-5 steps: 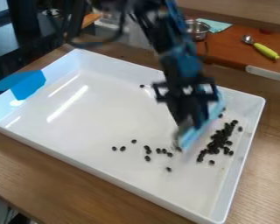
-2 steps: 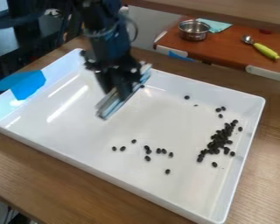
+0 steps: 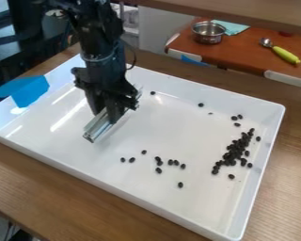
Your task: Sweep into pile
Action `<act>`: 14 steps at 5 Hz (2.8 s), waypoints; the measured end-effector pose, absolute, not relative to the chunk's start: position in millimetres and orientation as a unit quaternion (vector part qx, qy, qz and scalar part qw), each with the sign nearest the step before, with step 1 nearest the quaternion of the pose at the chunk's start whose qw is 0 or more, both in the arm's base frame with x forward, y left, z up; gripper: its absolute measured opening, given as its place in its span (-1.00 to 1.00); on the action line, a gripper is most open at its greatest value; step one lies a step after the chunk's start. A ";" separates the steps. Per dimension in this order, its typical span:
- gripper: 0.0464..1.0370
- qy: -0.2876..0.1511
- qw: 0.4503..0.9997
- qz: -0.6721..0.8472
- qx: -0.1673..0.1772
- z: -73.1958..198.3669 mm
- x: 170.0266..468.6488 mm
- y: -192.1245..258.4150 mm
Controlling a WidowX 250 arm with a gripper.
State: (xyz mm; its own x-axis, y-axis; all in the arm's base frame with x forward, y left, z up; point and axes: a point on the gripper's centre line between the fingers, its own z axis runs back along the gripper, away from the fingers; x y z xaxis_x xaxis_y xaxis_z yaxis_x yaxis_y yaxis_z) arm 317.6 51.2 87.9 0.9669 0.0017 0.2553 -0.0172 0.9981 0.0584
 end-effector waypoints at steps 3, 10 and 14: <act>-0.40 -0.060 0.997 0.048 0.007 73.8 292.6 32.7; -0.40 -0.018 0.990 0.123 -0.064 63.9 308.5 -60.7; -0.40 -0.012 0.977 0.139 -0.162 77.5 329.5 -119.6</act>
